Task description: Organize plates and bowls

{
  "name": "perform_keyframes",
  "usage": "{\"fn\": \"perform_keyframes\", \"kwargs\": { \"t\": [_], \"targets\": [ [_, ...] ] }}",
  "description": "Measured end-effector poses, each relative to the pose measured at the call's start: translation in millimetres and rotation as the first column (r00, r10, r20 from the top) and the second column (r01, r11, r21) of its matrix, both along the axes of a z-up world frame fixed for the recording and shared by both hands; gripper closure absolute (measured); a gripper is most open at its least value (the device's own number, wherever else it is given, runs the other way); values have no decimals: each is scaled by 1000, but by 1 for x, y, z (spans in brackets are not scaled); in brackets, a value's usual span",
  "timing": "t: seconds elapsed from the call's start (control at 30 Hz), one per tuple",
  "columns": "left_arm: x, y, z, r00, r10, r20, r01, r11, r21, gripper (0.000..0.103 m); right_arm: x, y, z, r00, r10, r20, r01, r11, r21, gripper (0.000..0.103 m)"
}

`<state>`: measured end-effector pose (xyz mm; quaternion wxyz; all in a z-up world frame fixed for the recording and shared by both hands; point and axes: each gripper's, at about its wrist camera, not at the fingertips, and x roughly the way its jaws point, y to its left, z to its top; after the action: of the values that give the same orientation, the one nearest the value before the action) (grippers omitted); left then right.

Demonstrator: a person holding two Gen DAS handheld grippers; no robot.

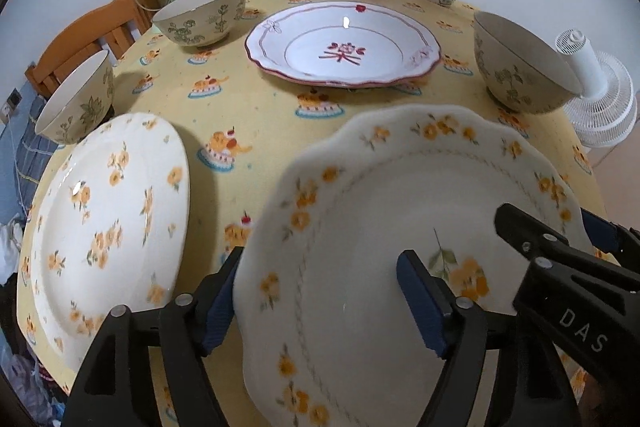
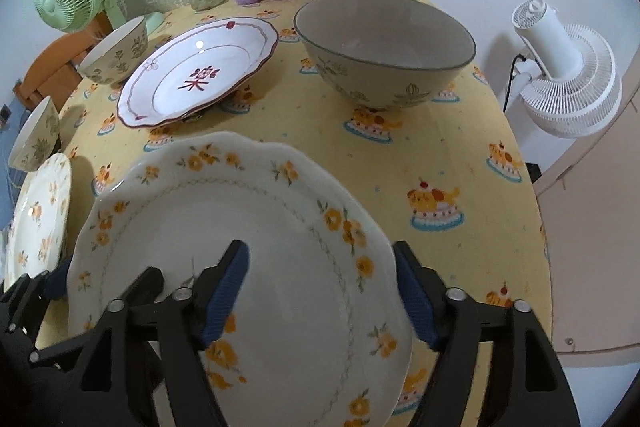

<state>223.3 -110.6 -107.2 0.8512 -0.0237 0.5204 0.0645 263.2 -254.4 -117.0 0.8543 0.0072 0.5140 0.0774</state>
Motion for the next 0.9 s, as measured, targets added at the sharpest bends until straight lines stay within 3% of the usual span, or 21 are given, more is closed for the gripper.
{"fn": "perform_keyframes", "kwargs": {
  "t": [0.27,0.53,0.9],
  "targets": [
    [-26,4,8,999,-31,10,31,999,-20,10,-28,0,5,1000,-19,-7,18,1000,-17,18],
    [-38,20,26,993,-115,41,116,993,-30,9,-57,6,27,994,-107,35,109,993,-45,18],
    [-51,77,56,974,-202,104,204,979,-10,9,-88,61,63,977,-181,109,187,981,-44,18]
  ]
}}
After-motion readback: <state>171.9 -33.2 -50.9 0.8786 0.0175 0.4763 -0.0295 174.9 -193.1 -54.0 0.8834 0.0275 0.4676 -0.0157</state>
